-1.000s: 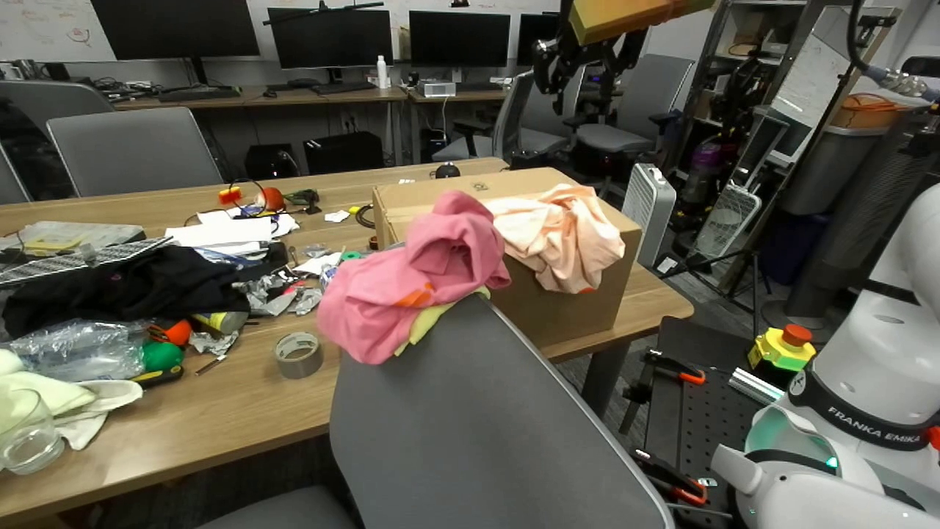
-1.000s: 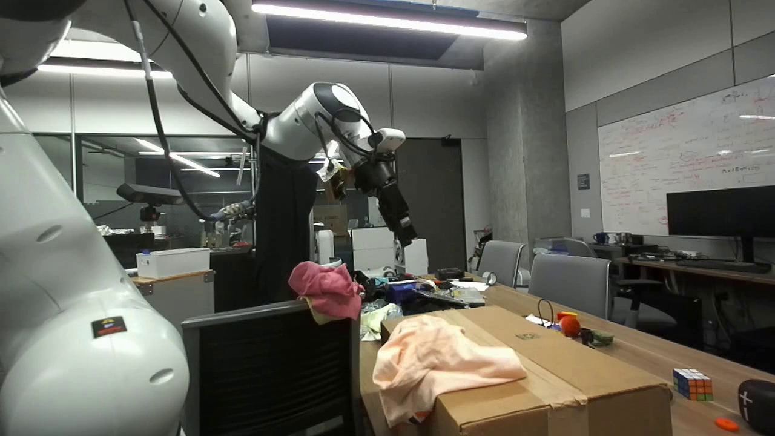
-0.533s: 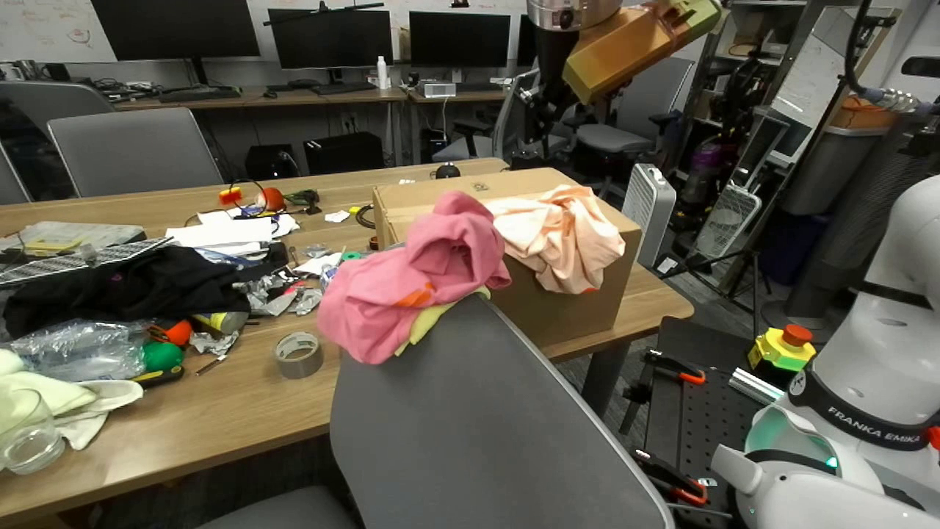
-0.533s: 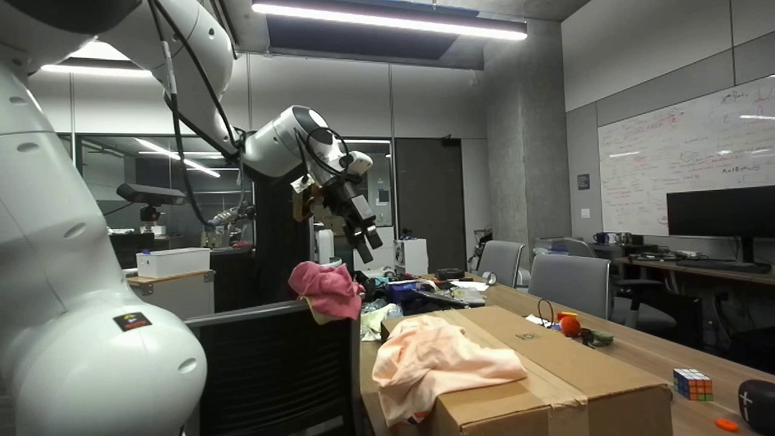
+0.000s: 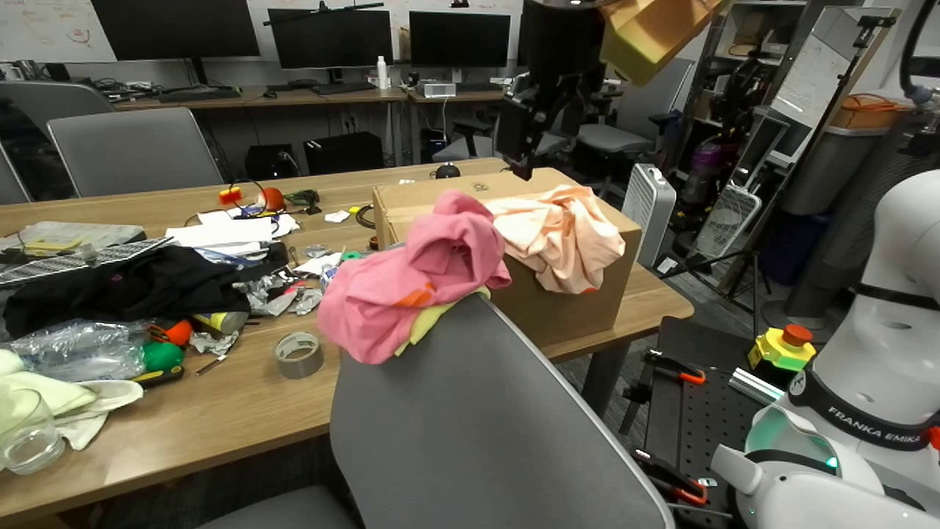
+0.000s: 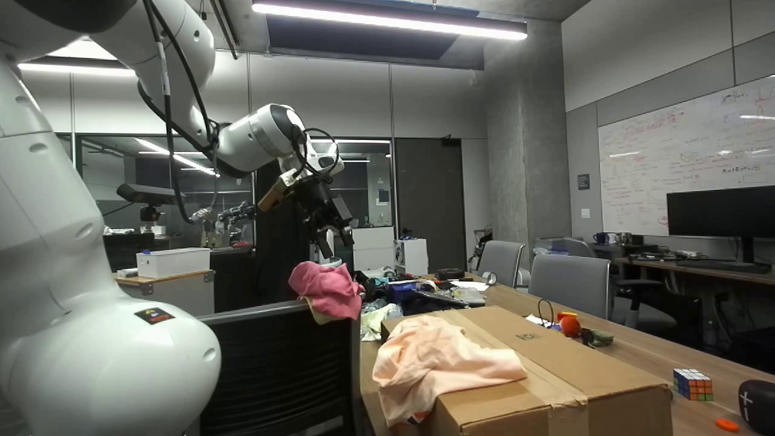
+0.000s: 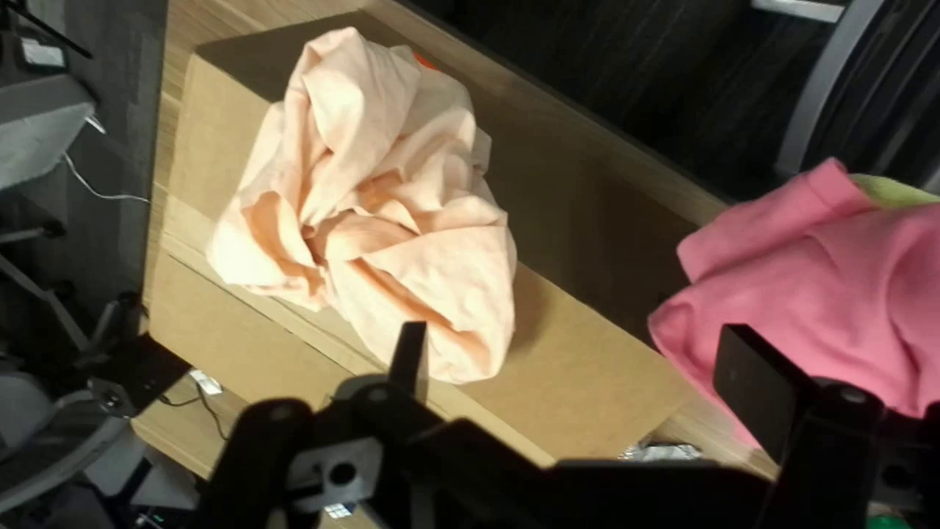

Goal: Move the clothes on the chair headrest to the box

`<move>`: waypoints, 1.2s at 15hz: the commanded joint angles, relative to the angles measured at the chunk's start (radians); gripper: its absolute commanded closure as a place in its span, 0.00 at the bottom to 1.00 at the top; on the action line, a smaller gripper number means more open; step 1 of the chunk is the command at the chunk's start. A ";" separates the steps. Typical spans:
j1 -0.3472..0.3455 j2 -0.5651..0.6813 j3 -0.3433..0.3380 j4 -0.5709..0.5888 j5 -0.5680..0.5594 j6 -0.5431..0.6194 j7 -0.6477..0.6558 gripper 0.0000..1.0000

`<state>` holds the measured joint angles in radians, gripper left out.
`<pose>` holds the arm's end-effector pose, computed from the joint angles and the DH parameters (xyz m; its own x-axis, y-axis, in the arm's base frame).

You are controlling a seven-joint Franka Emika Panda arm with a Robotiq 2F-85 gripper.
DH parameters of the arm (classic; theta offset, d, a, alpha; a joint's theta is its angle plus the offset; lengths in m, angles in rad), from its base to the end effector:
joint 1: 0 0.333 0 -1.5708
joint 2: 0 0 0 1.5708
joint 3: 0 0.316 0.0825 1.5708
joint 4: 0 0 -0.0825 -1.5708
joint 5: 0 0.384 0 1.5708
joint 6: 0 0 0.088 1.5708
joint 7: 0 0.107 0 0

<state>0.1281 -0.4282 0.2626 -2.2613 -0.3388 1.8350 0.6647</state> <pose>0.4014 0.1487 0.5286 0.9601 -0.1565 0.2316 -0.2326 -0.9068 0.3516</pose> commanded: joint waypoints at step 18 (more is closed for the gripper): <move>0.145 0.206 -0.015 0.112 0.359 0.118 -0.790 0.00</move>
<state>0.2725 -0.2707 0.2497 -2.2108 0.0330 2.0026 -0.0822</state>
